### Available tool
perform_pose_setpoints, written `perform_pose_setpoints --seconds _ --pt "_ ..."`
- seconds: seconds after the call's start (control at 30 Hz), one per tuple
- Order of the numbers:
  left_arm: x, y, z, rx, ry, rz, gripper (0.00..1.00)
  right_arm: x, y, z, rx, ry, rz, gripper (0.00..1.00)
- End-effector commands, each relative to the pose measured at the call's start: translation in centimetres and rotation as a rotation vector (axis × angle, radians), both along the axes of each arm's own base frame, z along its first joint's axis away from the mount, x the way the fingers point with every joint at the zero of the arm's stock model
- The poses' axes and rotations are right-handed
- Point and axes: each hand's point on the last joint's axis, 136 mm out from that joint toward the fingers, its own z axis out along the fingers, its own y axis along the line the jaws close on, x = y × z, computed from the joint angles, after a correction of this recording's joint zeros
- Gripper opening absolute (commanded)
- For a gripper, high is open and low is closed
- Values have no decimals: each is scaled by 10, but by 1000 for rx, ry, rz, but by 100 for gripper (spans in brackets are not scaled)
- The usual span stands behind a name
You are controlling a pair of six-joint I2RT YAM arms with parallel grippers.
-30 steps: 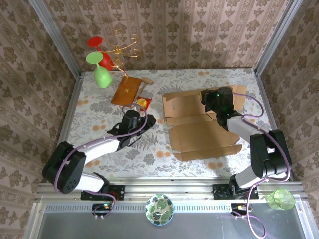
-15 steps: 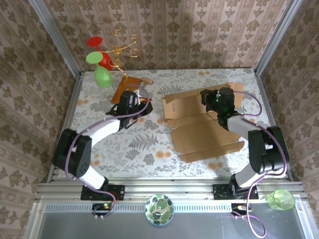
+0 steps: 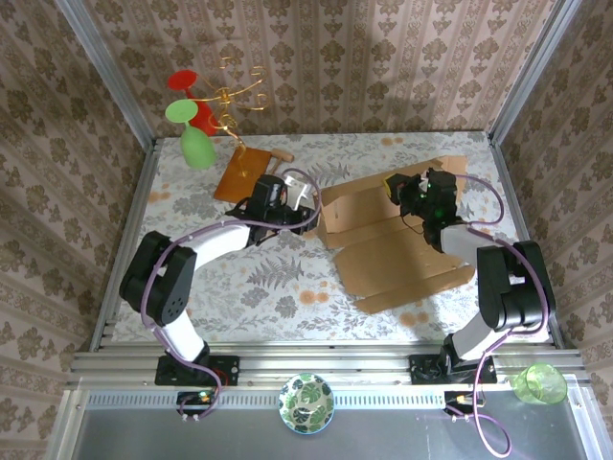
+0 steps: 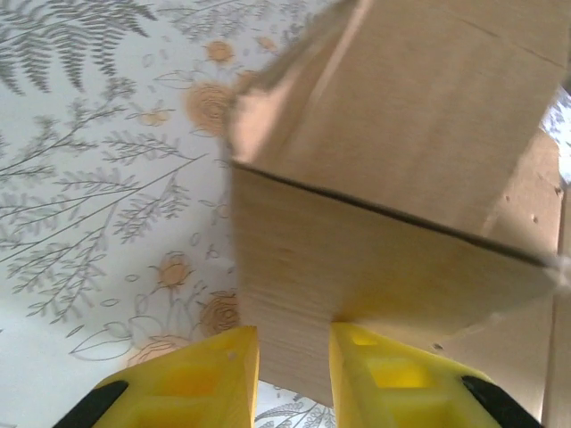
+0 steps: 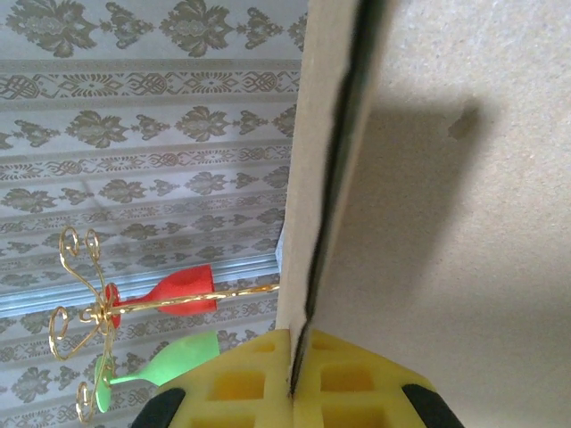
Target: Fold the paper box
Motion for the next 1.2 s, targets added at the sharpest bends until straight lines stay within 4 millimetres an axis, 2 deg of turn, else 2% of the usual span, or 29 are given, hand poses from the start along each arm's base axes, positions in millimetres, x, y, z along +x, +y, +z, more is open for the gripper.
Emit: perform_pose_setpoints --seconds 0.0,0.33,0.63,0.8,1.0,1.17 --pt "-1 -11 13 -19 -78 -76 28 0 3 -4 -17 -26 45 0" --pt "-13 -26 19 -56 -99 -133 30 2 1 -5 -7 -28 55 0" --pt "-30 -26 20 -81 -84 -191 35 7 0 2 -11 -52 94 0" --pt "-40 -29 20 -109 -60 -234 39 6 3 -1 -15 -52 133 0" --pt "-54 -33 28 -156 -46 -310 39 2 0 0 -21 -63 158 0" --pt "-59 -32 33 -166 -47 -350 43 3 0 8 -25 -86 192 0"
